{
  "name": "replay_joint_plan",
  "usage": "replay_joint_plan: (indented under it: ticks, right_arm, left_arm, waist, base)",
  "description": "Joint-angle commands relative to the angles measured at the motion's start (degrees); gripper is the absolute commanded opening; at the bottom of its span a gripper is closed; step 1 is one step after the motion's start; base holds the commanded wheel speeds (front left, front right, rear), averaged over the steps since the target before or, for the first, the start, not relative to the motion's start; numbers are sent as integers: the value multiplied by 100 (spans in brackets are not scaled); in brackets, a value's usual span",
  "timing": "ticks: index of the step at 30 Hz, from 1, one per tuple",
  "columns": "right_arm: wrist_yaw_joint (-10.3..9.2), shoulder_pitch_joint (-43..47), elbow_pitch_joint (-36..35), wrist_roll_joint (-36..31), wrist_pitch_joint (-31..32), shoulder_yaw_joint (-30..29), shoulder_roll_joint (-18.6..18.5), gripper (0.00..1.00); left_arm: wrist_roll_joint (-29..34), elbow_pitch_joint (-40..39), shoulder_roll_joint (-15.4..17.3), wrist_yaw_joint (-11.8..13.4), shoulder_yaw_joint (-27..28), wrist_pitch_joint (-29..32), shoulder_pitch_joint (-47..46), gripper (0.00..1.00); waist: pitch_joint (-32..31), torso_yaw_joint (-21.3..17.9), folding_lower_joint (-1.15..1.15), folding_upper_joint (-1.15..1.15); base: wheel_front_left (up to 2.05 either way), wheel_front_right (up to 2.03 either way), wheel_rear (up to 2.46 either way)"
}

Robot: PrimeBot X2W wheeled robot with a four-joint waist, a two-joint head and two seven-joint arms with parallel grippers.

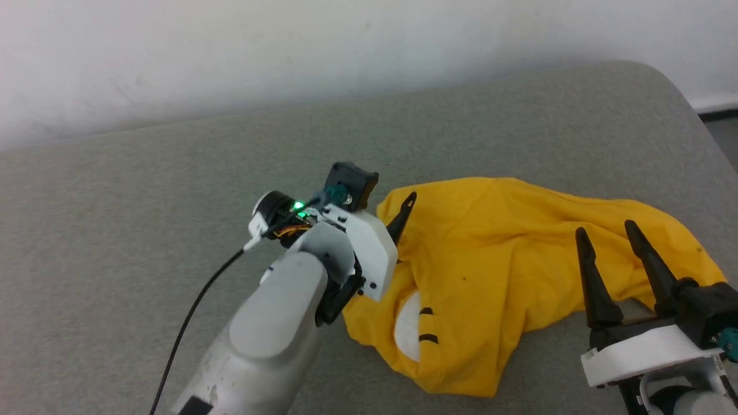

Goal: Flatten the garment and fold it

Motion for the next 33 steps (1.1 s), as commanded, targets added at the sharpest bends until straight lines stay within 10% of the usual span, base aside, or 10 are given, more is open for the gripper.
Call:
replay_joint_plan:
  ticks: [1,14,15,17,25,33]
  right_arm:
    - [-5,-82,39,36,-30,17,18,100]
    - [-5,-267,578,323,-242,171,36,100]
    - [-5,-275,619,370,-250,176,36,100]
    - [-5,-286,688,408,-267,154,37,100]
    - [-5,-148,794,451,-264,35,37,100]
    - [-5,83,663,420,-136,-42,37,100]
  left_arm:
    - [-39,221,-5,-29,-61,84,-144,100]
    - [-366,2635,-8,-130,-939,1971,-967,95]
    - [-438,2675,-9,-147,-1000,2088,-943,49]
    - [-544,2582,-9,-168,-1089,2016,-943,0]
    - [-633,1414,582,23,-681,457,-1033,0]
    - [-1036,-1279,1940,1227,173,805,895,0]
  waist:
    - [385,-419,-1,0]
    - [654,-751,-1,0]
    - [638,-746,-1,0]
    - [591,-704,-1,0]
    - [209,-284,-1,0]
    - [28,163,-1,0]
  base:
    - [0,0,0]
    - [0,0,0]
    - [0,0,0]
    - [0,0,0]
    - [0,0,0]
    - [0,0,0]
